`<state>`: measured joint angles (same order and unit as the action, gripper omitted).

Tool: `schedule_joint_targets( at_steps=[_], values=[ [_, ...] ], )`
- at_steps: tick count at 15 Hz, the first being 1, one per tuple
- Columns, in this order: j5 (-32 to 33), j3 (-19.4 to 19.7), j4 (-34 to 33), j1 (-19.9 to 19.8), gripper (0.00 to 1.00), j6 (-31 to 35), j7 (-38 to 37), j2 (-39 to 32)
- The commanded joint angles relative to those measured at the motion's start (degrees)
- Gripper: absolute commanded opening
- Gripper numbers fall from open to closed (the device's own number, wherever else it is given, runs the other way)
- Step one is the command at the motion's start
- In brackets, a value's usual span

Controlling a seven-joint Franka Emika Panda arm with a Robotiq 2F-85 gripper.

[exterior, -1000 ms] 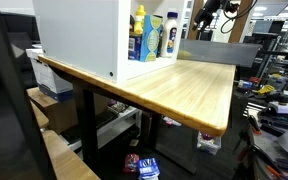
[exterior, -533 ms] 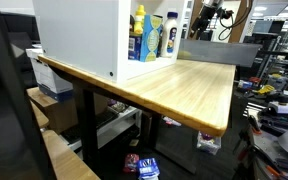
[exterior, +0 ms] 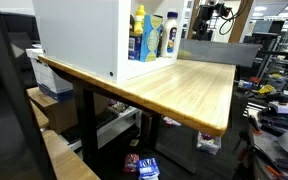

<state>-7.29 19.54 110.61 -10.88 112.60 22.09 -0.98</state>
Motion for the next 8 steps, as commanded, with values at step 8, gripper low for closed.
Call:
schedule_joint_targets(
  at_steps=[8],
  values=[
    [-4.0,-2.6,-1.5,-4.4,1.00,5.8,17.6,-2.6]
  ],
)
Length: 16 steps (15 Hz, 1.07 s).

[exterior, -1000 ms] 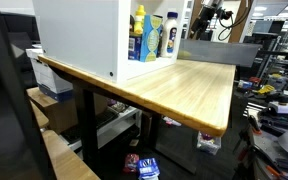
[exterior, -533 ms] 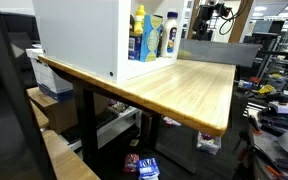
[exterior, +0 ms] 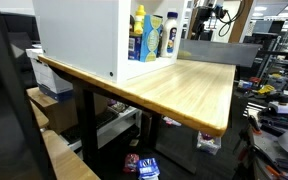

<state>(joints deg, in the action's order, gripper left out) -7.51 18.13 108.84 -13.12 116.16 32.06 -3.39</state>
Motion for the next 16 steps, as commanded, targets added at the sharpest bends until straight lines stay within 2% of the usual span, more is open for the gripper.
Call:
schedule_joint_targets(
  at_steps=[1,3,8,11,16],
  values=[
    [-5.6,-1.2,-0.1,-2.6,1.00,1.8,9.3,-0.3],
    [-9.0,-1.2,-1.0,-3.1,1.00,-1.0,11.5,-0.5],
    [-10.6,-1.3,0.8,-3.7,1.00,2.8,17.8,0.3],
    [-9.0,-1.2,-0.3,-3.5,1.00,1.6,15.0,-0.2],
    [-9.0,-1.3,-0.3,-3.5,1.00,1.9,15.0,-0.2]
  ],
)
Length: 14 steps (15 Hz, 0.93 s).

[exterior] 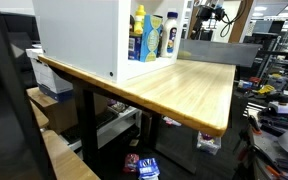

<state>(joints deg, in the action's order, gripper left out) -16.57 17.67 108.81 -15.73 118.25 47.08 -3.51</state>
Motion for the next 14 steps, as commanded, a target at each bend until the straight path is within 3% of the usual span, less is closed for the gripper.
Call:
schedule_joint_targets(
  at_steps=[1,6,7,14],
  values=[
    [0.1,-0.8,-0.3,-0.9,1.00,-0.2,0.0,-0.1],
    [0.1,-0.9,-0.3,-0.9,1.00,-0.2,0.0,-0.1],
    [1.5,-0.9,0.1,-0.9,1.00,-0.3,2.9,0.0],
    [2.2,-1.3,3.2,-1.2,1.00,12.9,16.6,-1.4]
  ],
)
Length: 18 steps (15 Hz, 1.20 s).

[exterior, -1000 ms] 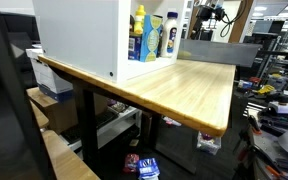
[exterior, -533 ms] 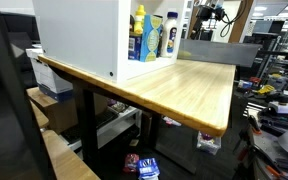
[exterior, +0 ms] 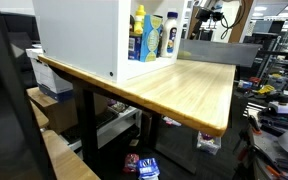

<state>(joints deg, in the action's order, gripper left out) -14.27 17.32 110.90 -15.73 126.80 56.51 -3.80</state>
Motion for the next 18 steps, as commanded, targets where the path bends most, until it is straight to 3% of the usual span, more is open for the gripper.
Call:
schedule_joint_targets(
  at_steps=[1,4,9,18],
  values=[
    [-0.6,-1.0,0.7,-1.4,1.00,4.6,9.6,-1.9],
    [-2.5,-1.4,-0.6,-2.0,1.00,4.8,15.1,-4.2],
    [-10.1,-2.9,-5.4,-4.6,1.00,-3.8,22.5,-8.0],
    [-6.1,-4.6,-13.5,-5.8,1.00,-7.4,23.7,-14.1]
  ],
)
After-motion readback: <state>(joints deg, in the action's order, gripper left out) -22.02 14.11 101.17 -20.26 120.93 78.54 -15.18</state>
